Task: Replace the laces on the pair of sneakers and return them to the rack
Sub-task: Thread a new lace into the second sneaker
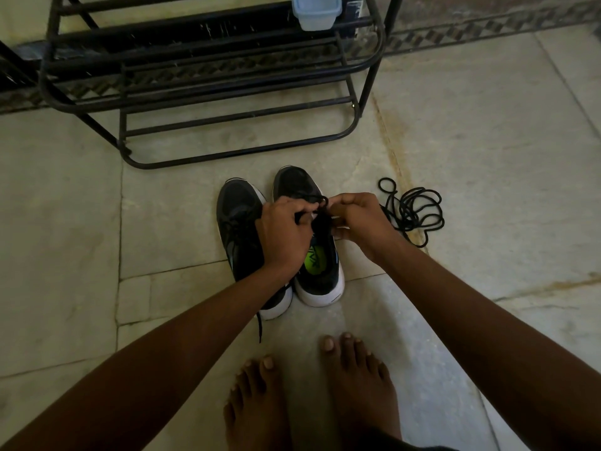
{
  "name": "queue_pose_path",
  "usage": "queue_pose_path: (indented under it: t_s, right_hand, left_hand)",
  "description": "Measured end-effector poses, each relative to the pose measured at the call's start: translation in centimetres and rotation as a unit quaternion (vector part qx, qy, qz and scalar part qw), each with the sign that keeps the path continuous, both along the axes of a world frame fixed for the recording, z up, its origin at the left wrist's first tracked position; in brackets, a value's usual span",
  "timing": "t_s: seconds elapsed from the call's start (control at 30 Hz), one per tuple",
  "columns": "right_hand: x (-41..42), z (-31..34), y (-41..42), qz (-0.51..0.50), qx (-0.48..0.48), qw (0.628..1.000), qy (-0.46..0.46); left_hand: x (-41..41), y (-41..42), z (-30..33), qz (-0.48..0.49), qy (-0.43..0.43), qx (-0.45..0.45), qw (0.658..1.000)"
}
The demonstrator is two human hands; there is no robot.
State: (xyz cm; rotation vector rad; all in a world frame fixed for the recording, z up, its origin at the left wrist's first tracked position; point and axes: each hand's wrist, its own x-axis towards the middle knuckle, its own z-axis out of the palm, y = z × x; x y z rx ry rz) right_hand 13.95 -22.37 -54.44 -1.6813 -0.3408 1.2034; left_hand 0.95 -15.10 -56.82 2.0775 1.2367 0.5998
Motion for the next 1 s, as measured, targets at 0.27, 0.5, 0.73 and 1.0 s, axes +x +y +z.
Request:
queue_pose_path:
  t_s: [0.27,0.5,0.73,1.0]
  right_hand:
    - [-0.2,-0.3,0.4,0.012,0.002,1.0,0.0]
    - [-0.1,-0.5,0.4,0.03,0.015,0.999,-0.006]
    - [0.1,-0.8,1.1,0.039,-0.004,0.999,-0.025]
    - [0.4,-1.1,0.8,0.059,-0.005,0.997,-0.053]
  left_hand:
    - [-0.3,0.3,0.1,-0.005,-0.002,0.003,1.0]
    - [-0.3,0.5,0.3,-0.006,-0.007,-0.012,1.0]
    - [0.0,0.7,0.7,0.0,-0.005,-0.019,1.0]
    - [-0.2,1.3,1.2,-0.002,0.012,-0.062,0.998]
